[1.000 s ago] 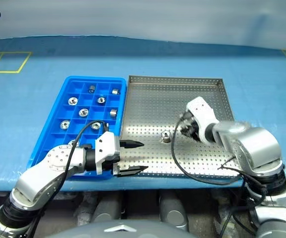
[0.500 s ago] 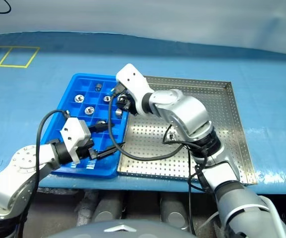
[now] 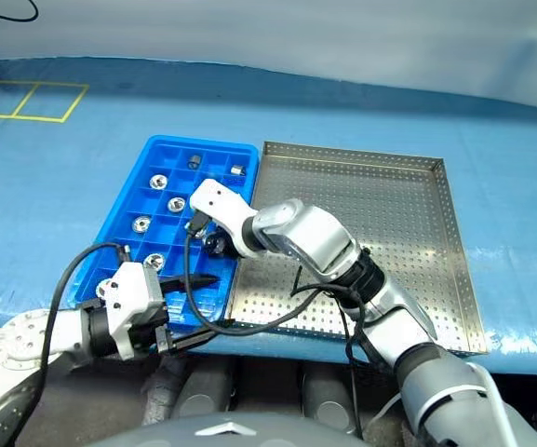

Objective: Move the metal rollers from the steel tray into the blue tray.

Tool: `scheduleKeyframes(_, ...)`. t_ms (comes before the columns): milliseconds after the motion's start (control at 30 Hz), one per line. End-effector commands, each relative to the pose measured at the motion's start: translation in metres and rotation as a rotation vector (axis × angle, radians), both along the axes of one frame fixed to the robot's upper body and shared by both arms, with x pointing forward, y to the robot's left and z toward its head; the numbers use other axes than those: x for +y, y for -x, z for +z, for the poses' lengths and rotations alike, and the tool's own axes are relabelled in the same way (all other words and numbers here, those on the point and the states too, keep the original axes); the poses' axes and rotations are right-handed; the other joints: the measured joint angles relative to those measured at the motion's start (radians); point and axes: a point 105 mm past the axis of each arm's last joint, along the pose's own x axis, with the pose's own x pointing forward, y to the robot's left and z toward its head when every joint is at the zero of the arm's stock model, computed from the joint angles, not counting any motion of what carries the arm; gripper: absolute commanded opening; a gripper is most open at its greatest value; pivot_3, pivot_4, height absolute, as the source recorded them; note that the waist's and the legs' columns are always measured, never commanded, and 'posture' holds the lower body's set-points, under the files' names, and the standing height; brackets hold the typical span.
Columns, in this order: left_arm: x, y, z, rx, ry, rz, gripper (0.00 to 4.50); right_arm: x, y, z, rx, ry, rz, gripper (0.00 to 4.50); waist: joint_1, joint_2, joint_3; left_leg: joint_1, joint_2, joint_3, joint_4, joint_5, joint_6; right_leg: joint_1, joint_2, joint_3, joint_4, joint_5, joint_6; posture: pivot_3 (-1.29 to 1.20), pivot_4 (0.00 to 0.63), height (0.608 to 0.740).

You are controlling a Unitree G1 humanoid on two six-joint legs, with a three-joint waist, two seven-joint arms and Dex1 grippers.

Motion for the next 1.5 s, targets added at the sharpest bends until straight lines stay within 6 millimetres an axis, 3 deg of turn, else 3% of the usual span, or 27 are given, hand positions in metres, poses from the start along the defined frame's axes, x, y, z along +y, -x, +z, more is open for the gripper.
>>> scheduleKeyframes(33,-0.006,0.008,0.004,-0.013,-0.015,-0.038,3.64,0.006,0.013,0.003,-0.005,-0.015,0.057,1.77,0.0,0.0,0.0,0.0,0.0,0.0,0.0,0.0,0.0,0.0,0.0,0.0,0.0,0.0,0.0,0.26,0.15,0.74)
scheduleKeyframes(567,-0.008,0.005,0.0,0.004,-0.006,-0.015,3.64,0.015,0.026,-0.027,0.086,0.024,0.074,1.77,0.009,0.0,0.0,0.001,0.0,0.0,-0.001,0.0,-0.001,0.0,0.0,-0.001,0.0,-0.002,0.001,0.28,0.15,0.74)
scheduleKeyframes(833,-0.005,0.005,0.0,0.005,-0.018,-0.014,3.64,0.009,0.018,-0.028,0.076,0.03,0.037,4.39,0.025,0.0,0.0,0.001,0.0,0.0,-0.001,0.001,-0.001,0.001,0.0,-0.001,0.0,-0.002,0.001,0.26,0.15,0.74)
scheduleKeyframes(933,-0.004,0.004,0.0,-0.001,-0.021,-0.017,3.64,0.003,0.011,-0.016,0.038,0.011,0.014,4.45,0.027,0.0,0.0,0.002,0.0,-0.001,0.0,0.001,-0.003,0.002,0.0,-0.001,0.0,-0.004,-0.002,0.25,0.15,0.74)
scheduleKeyframes(1033,-0.002,-0.001,0.0,-0.021,-0.026,0.002,3.64,-0.013,0.0,0.002,-0.021,-0.021,-0.038,4.45,0.03,0.0,0.0,0.001,-0.001,-0.001,0.001,0.002,-0.004,0.002,-0.001,-0.001,0.0,-0.004,-0.002,0.23,0.15,0.74)
scheduleKeyframes(1233,0.001,-0.018,0.0,-0.067,-0.022,0.063,3.64,-0.076,-0.025,0.035,-0.174,-0.006,-0.236,4.45,0.023,0.0,0.0,0.0,-0.001,0.0,0.001,0.002,-0.004,0.001,-0.001,0.0,-0.001,-0.004,-0.001,0.19,0.15,0.74)
scheduleKeyframes(1300,0.001,-0.021,-0.001,-0.074,-0.021,0.072,3.64,-0.099,-0.028,0.036,-0.176,0.025,-0.313,4.45,0.015,0.0,0.0,-0.001,-0.001,0.0,-0.001,0.002,-0.004,0.0,-0.001,0.0,-0.001,-0.003,-0.001,0.17,0.15,0.74)
scheduleKeyframes(1400,-0.004,-0.022,-0.003,-0.073,-0.013,0.044,3.64,-0.149,-0.026,0.024,-0.121,0.107,-0.468,4.45,0.003,0.0,0.0,-0.001,0.0,0.0,-0.003,0.001,-0.003,-0.001,0.0,0.0,-0.001,-0.001,-0.001,0.15,0.15,0.74)
scheduleKeyframes(1500,-0.005,-0.023,-0.003,-0.079,-0.007,0.037,3.64,-0.167,-0.016,0.005,-0.039,0.143,-0.536,4.45,-0.006,0.0,0.0,-0.002,-0.001,-0.001,-0.003,0.0,-0.002,-0.001,0.0,0.0,-0.001,-0.002,-0.002,0.12,0.15,0.74)
